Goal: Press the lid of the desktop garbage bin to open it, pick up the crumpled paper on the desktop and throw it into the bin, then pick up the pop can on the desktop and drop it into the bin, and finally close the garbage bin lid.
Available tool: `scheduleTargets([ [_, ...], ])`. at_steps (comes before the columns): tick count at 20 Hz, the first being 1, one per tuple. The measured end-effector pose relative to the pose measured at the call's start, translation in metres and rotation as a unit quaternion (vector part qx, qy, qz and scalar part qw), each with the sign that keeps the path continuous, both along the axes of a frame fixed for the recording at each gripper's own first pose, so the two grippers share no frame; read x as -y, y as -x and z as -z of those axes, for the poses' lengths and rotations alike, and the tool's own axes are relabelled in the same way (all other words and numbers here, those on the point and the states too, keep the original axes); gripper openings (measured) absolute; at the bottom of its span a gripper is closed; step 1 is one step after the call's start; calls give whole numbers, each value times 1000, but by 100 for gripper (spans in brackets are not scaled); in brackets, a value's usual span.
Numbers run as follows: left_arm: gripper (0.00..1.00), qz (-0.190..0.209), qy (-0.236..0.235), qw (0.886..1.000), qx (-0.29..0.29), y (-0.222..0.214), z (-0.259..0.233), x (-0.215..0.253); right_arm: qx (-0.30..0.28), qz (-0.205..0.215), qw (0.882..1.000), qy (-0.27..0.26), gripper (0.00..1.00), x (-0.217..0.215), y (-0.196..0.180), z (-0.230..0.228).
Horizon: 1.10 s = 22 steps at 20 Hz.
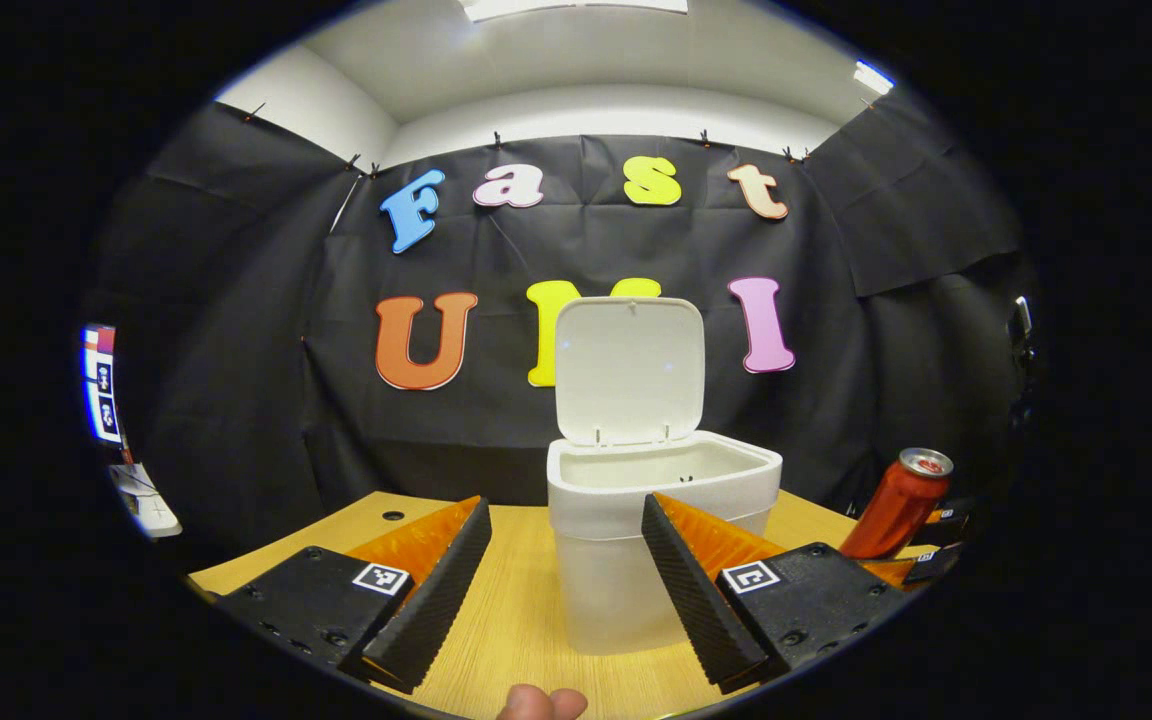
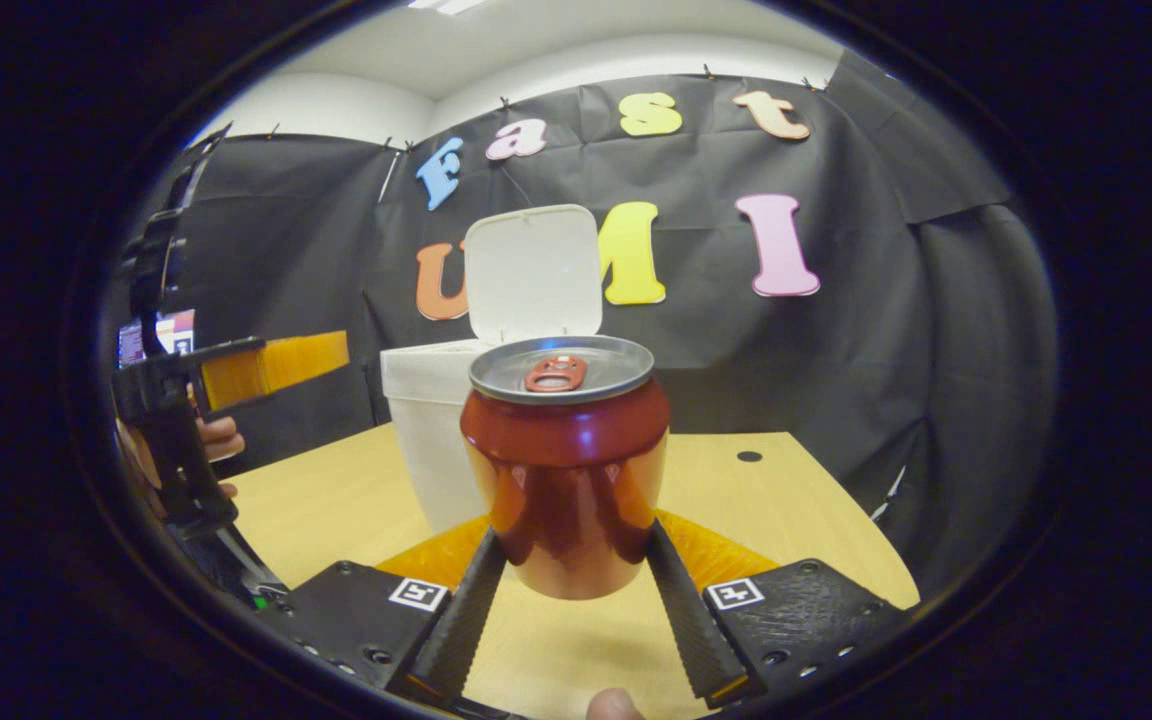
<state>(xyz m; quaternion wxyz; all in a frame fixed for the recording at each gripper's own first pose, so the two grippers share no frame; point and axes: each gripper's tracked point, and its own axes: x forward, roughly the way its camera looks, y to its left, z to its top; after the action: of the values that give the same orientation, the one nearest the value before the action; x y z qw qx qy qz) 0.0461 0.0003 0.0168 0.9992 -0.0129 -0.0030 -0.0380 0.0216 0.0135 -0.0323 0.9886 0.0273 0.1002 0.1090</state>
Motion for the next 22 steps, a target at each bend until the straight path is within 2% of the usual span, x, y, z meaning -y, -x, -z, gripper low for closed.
scheduleTargets([
  [8,98,3,15,1000,-13,5,20,-16,55,-16,998,-7,78,-18,-38,-85],
  [14,98,-7,11,1000,-18,7,29,-33,75,-32,997,-13,78,-42,-74,-128],
  [19,98,-20,7,1000,-17,9,30,-46,54,-37,998,-23,78,-61,-109,-133],
  [22,98,-20,5,1000,-17,7,29,-47,50,-33,998,-4,78,-70,-126,-130],
])
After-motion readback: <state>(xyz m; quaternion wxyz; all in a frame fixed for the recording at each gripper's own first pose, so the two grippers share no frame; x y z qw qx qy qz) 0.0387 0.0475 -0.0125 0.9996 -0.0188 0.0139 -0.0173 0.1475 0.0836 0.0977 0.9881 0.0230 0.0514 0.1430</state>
